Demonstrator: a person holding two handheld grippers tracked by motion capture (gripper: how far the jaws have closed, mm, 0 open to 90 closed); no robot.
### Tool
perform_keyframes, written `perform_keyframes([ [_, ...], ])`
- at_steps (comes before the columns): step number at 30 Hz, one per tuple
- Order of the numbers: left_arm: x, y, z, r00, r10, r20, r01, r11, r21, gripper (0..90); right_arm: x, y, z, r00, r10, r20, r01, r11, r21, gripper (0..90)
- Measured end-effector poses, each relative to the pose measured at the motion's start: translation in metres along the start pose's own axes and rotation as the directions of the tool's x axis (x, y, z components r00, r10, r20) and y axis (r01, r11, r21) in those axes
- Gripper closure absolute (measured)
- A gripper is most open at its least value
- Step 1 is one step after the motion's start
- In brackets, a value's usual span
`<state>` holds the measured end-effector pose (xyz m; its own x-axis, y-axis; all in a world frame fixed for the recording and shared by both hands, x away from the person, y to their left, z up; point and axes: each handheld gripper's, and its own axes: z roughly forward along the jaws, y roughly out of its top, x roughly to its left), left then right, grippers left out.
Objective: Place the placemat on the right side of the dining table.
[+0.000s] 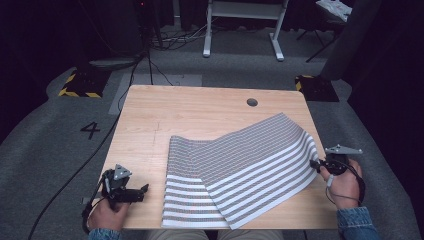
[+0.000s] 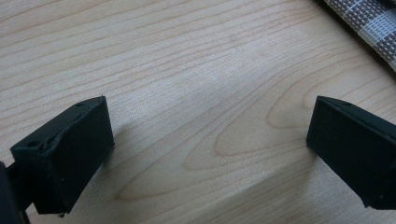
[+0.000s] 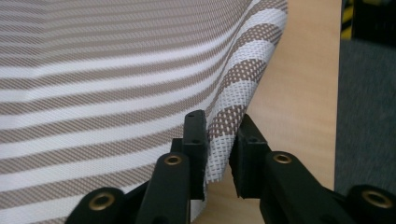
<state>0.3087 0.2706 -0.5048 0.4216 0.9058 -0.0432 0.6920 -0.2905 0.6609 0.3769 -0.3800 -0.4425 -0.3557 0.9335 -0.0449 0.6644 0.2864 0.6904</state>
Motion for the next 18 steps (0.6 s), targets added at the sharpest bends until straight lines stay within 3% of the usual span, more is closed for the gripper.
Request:
perform_keyframes([
  [4,0.000,0.000,0.000,1.0000,0.000,-0.001,0.000,1.0000,0.000,0.6,0.005,0.020,-0.012,0.9979,-0.064,0.008,0.064,0.994,-0.083,82.5],
  [9,0.000,0.000,0.000,1.0000,0.000,-0.002,0.000,1.0000,0.000,0.6,0.007,0.045,-0.021,0.9921,-0.122,0.030,0.125,0.982,-0.145,83.0],
  [18,0.000,-0.001,-0.001,0.9999,-0.003,-0.010,0.003,1.0000,0.000,0.6,0.002,0.095,-0.017,0.9802,-0.182,0.077,0.194,0.960,-0.202,85.0],
])
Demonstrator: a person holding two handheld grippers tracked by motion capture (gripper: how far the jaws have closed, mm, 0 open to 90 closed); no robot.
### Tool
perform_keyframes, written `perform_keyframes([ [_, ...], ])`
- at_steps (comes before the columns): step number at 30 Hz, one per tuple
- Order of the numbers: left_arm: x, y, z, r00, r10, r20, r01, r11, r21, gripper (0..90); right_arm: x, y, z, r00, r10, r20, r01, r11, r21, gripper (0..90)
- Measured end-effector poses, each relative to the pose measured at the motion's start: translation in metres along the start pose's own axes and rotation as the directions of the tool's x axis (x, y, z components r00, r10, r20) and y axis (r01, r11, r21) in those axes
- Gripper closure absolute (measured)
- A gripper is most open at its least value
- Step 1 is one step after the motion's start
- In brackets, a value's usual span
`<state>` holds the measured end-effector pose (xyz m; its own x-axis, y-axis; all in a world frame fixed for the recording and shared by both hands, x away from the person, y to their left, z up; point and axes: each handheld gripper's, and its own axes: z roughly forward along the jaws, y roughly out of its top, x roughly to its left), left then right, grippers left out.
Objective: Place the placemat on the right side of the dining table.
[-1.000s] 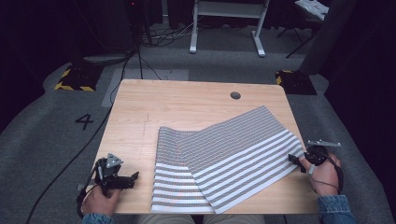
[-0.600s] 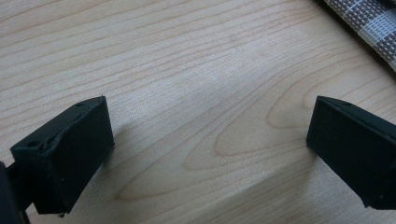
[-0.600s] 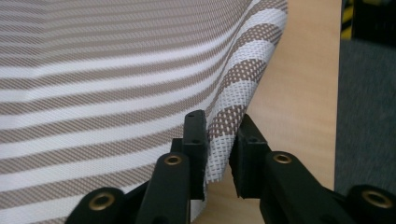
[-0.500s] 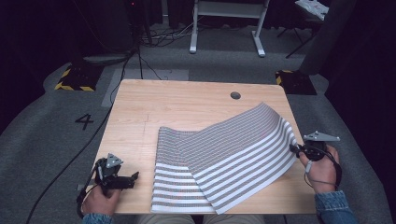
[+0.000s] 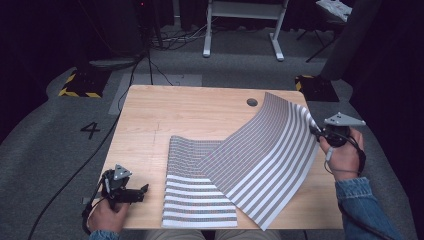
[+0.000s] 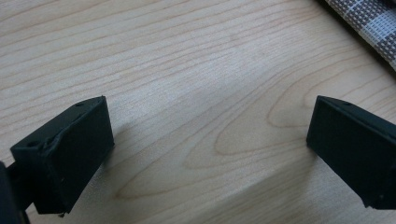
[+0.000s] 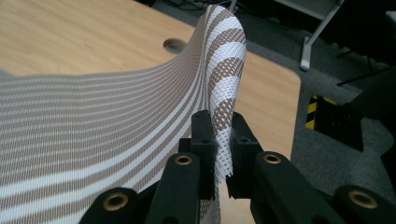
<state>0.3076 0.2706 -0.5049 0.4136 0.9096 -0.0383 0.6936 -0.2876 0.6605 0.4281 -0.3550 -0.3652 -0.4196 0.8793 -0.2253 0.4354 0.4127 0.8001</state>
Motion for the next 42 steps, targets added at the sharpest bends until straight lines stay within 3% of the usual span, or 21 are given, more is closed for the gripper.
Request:
perform_keyframes([
  [3,0.000,-0.001,0.000,1.0000,-0.004,0.003,0.004,1.0000,-0.002,0.6,-0.008,0.015,0.017,0.9996,-0.018,0.023,0.019,0.999,-0.027,83.9],
  [4,-0.001,-0.001,-0.001,1.0000,-0.004,-0.007,0.004,1.0000,-0.001,0.6,-0.012,0.019,0.026,0.9992,-0.031,0.026,0.032,0.998,-0.045,73.7],
  [6,-0.001,-0.001,-0.001,1.0000,-0.002,-0.007,0.002,1.0000,0.002,0.6,-0.020,0.023,0.045,0.9932,-0.027,0.113,0.042,0.991,-0.128,46.2],
  [8,-0.001,-0.001,-0.001,1.0000,-0.003,-0.005,0.003,1.0000,0.002,0.6,-0.025,0.023,0.052,0.9880,-0.013,0.154,0.036,0.988,-0.148,39.7],
  [10,-0.001,-0.001,-0.001,1.0000,-0.007,-0.006,0.007,1.0000,0.001,0.5,-0.023,0.022,0.051,0.9890,-0.005,0.148,0.026,0.989,-0.143,38.4],
  [15,0.000,0.000,0.000,1.0000,-0.006,-0.008,0.006,1.0000,0.001,0.4,-0.007,0.017,0.041,0.9969,-0.020,0.076,0.031,0.989,-0.144,37.0],
  [19,0.001,0.000,0.000,1.0000,-0.006,-0.004,0.006,1.0000,0.000,0.4,0.010,0.014,0.030,0.9999,0.001,0.011,0.001,0.989,-0.150,36.0],
  [27,0.001,0.001,0.001,0.9999,-0.008,-0.007,0.008,1.0000,-0.001,0.4,0.052,0.019,0.012,0.9911,-0.004,-0.133,-0.015,0.989,-0.145,35.2],
  [33,0.001,0.001,0.001,1.0000,-0.007,-0.007,0.007,1.0000,0.000,0.5,0.087,0.026,0.003,0.9674,-0.011,-0.253,-0.018,0.994,-0.112,35.1],
  [36,0.001,0.001,0.001,1.0000,-0.007,-0.007,0.007,1.0000,0.000,0.4,0.104,0.030,0.001,0.9563,-0.019,-0.292,-0.009,0.995,-0.096,35.1],
  [42,0.001,0.001,0.001,1.0000,-0.007,-0.007,0.007,1.0000,0.000,0.4,0.134,0.033,0.001,0.9205,-0.021,-0.390,-0.001,0.998,-0.058,37.0],
])
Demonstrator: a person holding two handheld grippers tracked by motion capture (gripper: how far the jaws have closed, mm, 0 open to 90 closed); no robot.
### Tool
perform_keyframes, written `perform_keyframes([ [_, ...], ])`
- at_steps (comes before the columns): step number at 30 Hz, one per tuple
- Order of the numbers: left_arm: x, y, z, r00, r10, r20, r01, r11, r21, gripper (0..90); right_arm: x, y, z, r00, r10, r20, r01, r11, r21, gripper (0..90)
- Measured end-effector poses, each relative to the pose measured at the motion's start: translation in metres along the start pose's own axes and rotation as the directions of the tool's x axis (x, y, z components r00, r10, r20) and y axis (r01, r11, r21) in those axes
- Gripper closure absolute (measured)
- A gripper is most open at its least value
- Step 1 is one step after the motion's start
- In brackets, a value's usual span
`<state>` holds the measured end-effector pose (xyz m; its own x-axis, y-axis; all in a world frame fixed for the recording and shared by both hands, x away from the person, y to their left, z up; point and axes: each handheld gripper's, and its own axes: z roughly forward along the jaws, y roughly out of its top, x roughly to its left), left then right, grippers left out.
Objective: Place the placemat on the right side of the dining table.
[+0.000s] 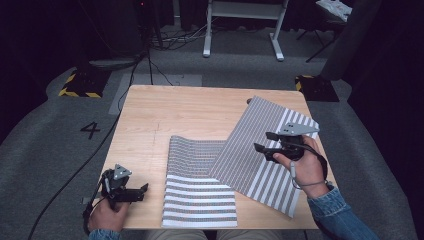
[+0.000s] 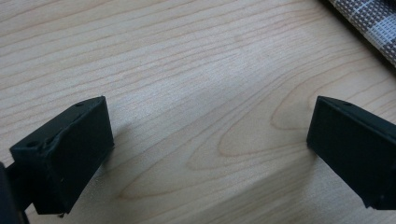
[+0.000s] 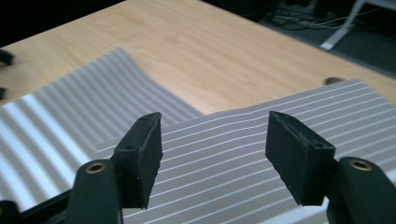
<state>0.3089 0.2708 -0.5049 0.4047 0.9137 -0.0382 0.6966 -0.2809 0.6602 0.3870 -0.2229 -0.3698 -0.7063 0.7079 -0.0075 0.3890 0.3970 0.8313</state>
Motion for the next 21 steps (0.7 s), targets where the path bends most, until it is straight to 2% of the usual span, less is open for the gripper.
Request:
perform_keyframes([
  [2,0.000,0.000,0.000,1.0000,-0.002,-0.001,0.002,1.0000,0.000,0.5,0.009,0.000,0.005,0.9996,-0.011,-0.025,0.012,1.000,0.011,37.1],
  [3,0.000,0.000,0.000,1.0000,-0.002,-0.001,0.002,1.0000,0.000,0.4,0.009,0.000,0.005,0.9996,-0.011,-0.025,0.012,1.000,0.011,37.1],
  [4,0.000,0.000,0.000,1.0000,-0.002,-0.002,0.002,1.0000,0.000,0.4,0.018,0.000,0.012,0.9983,-0.021,-0.054,0.023,1.000,0.021,37.3],
  [6,0.000,0.000,0.000,1.0000,-0.002,-0.002,0.002,1.0000,0.000,0.4,0.025,-0.001,0.018,0.9970,-0.026,-0.073,0.028,0.999,0.030,37.3],
  [9,0.000,0.000,-0.001,1.0000,0.000,0.000,0.000,1.0000,0.002,0.4,0.039,-0.004,0.032,0.9892,-0.037,-0.142,0.043,0.998,0.046,37.3],
  [13,0.000,-0.001,0.000,1.0000,-0.001,0.000,0.001,1.0000,0.001,0.4,0.056,-0.015,0.052,0.9807,-0.032,-0.193,0.049,0.995,0.085,37.3],
  [18,0.000,0.000,0.000,1.0000,-0.002,0.001,0.002,1.0000,0.001,0.4,0.068,-0.029,0.078,0.9760,-0.018,-0.217,0.048,0.990,0.135,35.6],
  [21,0.000,0.000,0.000,1.0000,-0.003,-0.003,0.003,1.0000,0.000,0.4,0.073,-0.039,0.095,0.9768,-0.024,-0.213,0.062,0.982,0.176,34.4],
])
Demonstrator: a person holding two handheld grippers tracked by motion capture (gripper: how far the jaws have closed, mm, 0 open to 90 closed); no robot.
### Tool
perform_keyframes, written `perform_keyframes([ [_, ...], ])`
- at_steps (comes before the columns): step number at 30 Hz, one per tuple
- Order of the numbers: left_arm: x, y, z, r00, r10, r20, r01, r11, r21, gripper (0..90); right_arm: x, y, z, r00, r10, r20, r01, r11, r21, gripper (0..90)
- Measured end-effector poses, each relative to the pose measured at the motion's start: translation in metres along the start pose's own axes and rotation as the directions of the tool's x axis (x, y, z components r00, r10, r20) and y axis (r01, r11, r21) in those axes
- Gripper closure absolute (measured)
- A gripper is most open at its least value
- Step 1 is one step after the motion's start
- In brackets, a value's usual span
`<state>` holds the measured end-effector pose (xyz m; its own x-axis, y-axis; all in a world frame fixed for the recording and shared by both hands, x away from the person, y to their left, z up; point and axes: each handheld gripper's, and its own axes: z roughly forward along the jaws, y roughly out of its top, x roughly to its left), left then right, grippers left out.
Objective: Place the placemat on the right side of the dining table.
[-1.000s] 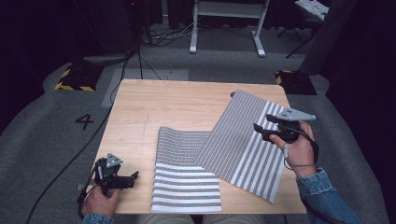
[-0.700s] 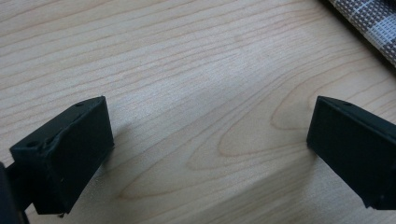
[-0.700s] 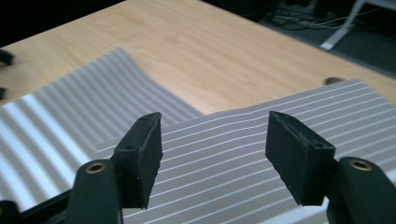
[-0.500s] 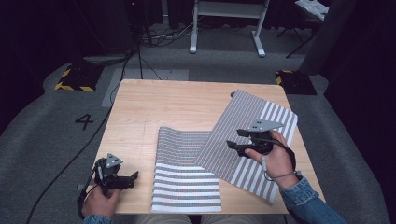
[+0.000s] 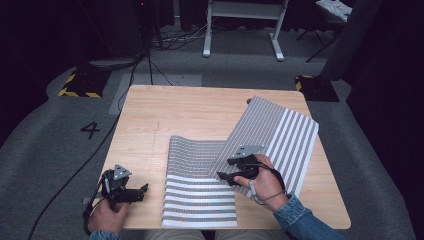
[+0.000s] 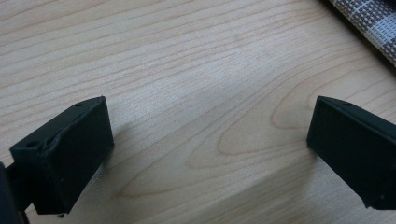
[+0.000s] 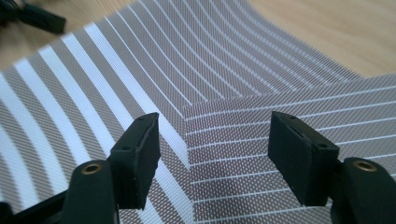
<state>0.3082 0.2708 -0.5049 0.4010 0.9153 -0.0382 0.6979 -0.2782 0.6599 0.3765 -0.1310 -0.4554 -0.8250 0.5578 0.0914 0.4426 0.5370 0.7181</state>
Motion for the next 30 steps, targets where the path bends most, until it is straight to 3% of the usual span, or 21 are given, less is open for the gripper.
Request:
perform_keyframes([
  [5,0.000,0.000,0.000,1.0000,0.000,0.000,0.000,1.0000,0.000,0.4,0.001,-0.010,0.023,0.9995,-0.030,-0.002,0.030,0.997,0.064,31.7],
  [6,0.000,0.000,0.000,1.0000,0.000,0.000,0.000,1.0000,0.000,0.4,0.002,-0.011,0.025,0.9998,-0.021,-0.007,0.022,0.998,0.064,31.7],
  [10,0.000,0.000,0.000,1.0000,0.000,0.000,0.000,1.0000,0.000,0.4,0.000,-0.015,0.031,0.9965,-0.081,0.023,0.078,0.993,0.091,35.0],
  [11,0.000,0.000,0.000,1.0000,0.000,0.000,0.000,1.0000,0.000,0.4,0.002,-0.015,0.031,0.9969,-0.074,0.027,0.071,0.993,0.091,36.6],
  [13,0.000,0.000,0.000,1.0000,0.000,0.000,0.000,1.0000,0.000,0.4,0.002,-0.016,0.030,0.9928,-0.110,0.048,0.105,0.990,0.098,41.3],
  [14,0.000,0.000,0.000,1.0000,0.000,0.000,0.000,1.0000,0.000,0.4,0.003,-0.016,0.030,0.9953,-0.087,0.041,0.083,0.992,0.091,42.8],
  [16,0.000,0.000,0.000,1.0000,0.000,0.000,0.000,1.0000,0.000,0.4,-0.001,-0.016,0.029,0.9929,-0.109,0.046,0.105,0.990,0.094,47.1],
  [22,0.000,0.000,0.000,1.0000,0.000,0.000,0.000,1.0000,0.000,0.4,-0.007,-0.015,0.027,0.9954,-0.082,0.049,0.078,0.993,0.083,64.2],
  [25,0.000,0.000,0.000,1.0000,0.000,0.000,0.000,1.0000,0.000,0.4,-0.012,-0.013,0.025,0.9925,-0.101,0.069,0.093,0.990,0.104,78.8],
  [26,0.000,0.000,0.000,1.0000,0.000,0.000,0.000,1.0000,0.000,0.4,-0.011,-0.011,0.023,0.9950,-0.078,0.063,0.072,0.993,0.093,82.1],
  [30,0.000,0.000,0.000,1.0000,0.000,0.000,0.000,1.0000,0.000,0.4,-0.012,-0.008,0.013,0.9939,-0.081,0.075,0.077,0.996,0.052,85.0],
])
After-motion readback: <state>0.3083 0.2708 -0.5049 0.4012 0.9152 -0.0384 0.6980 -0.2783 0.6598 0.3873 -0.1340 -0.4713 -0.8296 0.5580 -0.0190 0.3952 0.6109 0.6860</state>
